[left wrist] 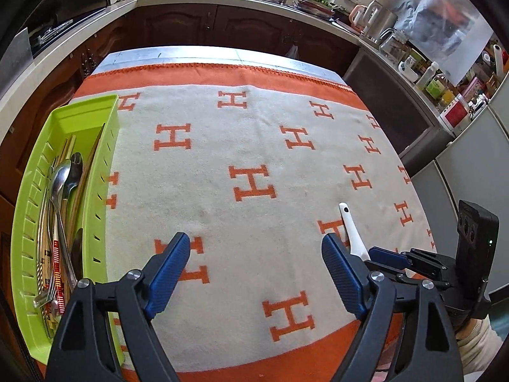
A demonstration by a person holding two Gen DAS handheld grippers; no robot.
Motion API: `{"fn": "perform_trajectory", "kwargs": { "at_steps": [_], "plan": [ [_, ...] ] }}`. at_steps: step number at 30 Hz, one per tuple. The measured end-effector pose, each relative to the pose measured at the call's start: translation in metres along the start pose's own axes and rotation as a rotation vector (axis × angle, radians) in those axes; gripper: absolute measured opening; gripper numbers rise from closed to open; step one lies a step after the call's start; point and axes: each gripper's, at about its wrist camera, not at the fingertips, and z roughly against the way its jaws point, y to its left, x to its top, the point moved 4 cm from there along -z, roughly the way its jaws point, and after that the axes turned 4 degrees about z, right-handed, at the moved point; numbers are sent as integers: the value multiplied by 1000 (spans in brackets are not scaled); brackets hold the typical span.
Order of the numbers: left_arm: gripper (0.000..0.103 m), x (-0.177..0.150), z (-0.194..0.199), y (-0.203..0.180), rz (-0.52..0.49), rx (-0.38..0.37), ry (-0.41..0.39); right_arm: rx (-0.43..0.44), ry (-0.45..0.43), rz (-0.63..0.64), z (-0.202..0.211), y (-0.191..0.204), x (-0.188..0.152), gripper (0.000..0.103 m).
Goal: Organize utensils
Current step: 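Grasp the white ceramic spoon by its handle with the right tool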
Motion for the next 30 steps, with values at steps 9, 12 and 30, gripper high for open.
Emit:
{"fn": "perform_trajectory", "kwargs": {
  "at_steps": [9,12,30],
  "plan": [
    [83,-4,-2,3,11,-1,14,-22,4,148,-12,23,2,27],
    [83,-5,2,2,3,4,3,10,15,146,-14,30,1,12],
    [99,-4,56,42,27,119,-110,112,-29,138,15,91,22,8]
  ]
}}
